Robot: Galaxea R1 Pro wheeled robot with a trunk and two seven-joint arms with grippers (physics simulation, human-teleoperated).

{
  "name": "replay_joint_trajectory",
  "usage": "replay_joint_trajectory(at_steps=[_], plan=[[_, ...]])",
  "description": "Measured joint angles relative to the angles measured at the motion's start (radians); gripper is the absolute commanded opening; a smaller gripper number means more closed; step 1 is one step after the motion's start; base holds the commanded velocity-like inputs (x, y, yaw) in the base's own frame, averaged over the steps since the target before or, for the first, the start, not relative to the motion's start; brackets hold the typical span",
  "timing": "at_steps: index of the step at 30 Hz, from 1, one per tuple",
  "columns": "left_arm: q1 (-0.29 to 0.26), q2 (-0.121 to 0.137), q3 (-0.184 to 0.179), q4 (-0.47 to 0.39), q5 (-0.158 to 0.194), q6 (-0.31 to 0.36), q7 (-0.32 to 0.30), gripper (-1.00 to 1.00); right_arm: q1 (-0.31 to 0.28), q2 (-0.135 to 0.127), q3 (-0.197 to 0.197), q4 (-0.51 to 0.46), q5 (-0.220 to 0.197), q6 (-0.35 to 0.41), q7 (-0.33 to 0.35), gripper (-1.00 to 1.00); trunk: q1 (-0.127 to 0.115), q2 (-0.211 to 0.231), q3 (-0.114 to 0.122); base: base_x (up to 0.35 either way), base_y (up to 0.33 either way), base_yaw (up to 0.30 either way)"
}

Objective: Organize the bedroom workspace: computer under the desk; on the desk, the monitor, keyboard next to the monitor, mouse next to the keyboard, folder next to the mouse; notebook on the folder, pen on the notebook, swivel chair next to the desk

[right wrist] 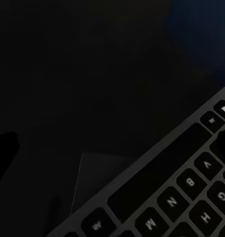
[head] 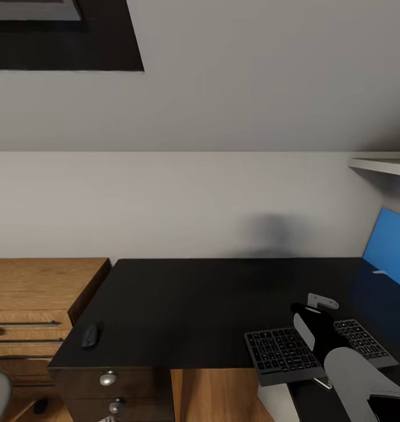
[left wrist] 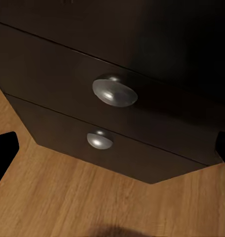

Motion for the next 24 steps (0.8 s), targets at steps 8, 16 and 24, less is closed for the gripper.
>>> replay_joint_trajectory(at_steps=[8,16,24], plan=[[0.001,-0.002,0.000,-0.009,0.001,-0.169,-0.001,1.00,0.000,0.000,0.001,0.000,0.000,0.000,-0.001,1.00,0.031,-0.056,-0.025,0.000,0.000,0.000],[0.020,-0.001,-0.016,-0.011,0.001,-0.188,-0.001,1.00,0.000,0.001,0.013,0.000,0.022,0.000,-0.002,1.00,0.046,-0.084,-0.038,0.000,0.000,0.000],[0.021,0.000,-0.027,-0.011,0.001,-0.187,-0.001,1.00,0.000,0.001,0.017,-0.001,0.033,0.000,0.000,1.00,0.046,-0.084,-0.038,0.000,0.000,0.000]])
